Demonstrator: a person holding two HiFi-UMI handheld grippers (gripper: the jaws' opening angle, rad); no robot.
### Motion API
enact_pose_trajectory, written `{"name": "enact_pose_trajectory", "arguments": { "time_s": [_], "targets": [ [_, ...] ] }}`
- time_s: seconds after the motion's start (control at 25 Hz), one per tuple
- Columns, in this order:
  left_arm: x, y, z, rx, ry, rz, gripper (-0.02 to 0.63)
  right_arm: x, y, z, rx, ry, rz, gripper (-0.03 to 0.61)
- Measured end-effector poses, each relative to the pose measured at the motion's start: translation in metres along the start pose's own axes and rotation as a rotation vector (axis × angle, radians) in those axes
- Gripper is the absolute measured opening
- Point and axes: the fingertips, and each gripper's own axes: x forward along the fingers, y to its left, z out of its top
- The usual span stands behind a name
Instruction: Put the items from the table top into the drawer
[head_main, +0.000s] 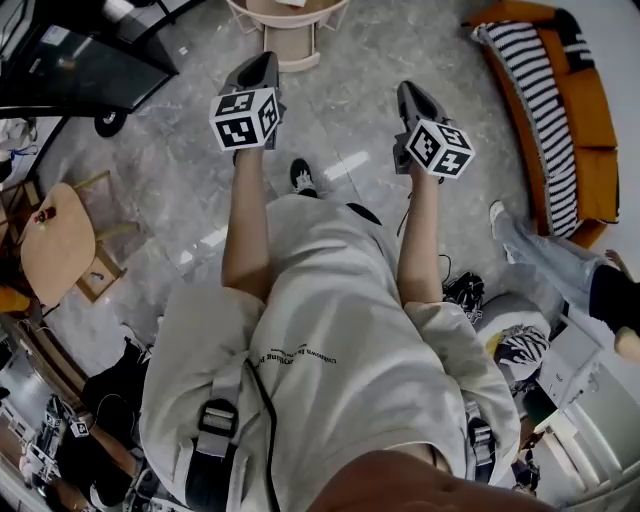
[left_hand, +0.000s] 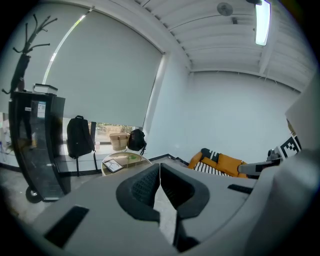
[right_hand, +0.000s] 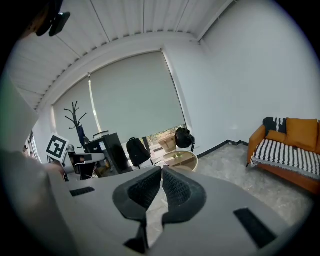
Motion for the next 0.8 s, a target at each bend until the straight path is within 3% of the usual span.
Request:
{"name": "enact_pose_trajectory", "arguments": {
  "time_s": [0.24,0.52,0.8],
  "targets": [
    [0.031,0.034,-0.003,-0.071,0.009,0.016,0.021,0.037,-0.001,-0.002,-0.010,0.036,-0.009,0.038],
    [0.053,0.049,-0.015,-0.081,0.047,0.037,0.021,0.066,-0.018,-0.002,0.031,0.042,-0.014,0.038],
    [0.086,0.046,0.016,-0.062,-0.009,0.089,0.021,0.105,-0.046,0.033,0.000,0.019,0.045,0.038]
  ]
}}
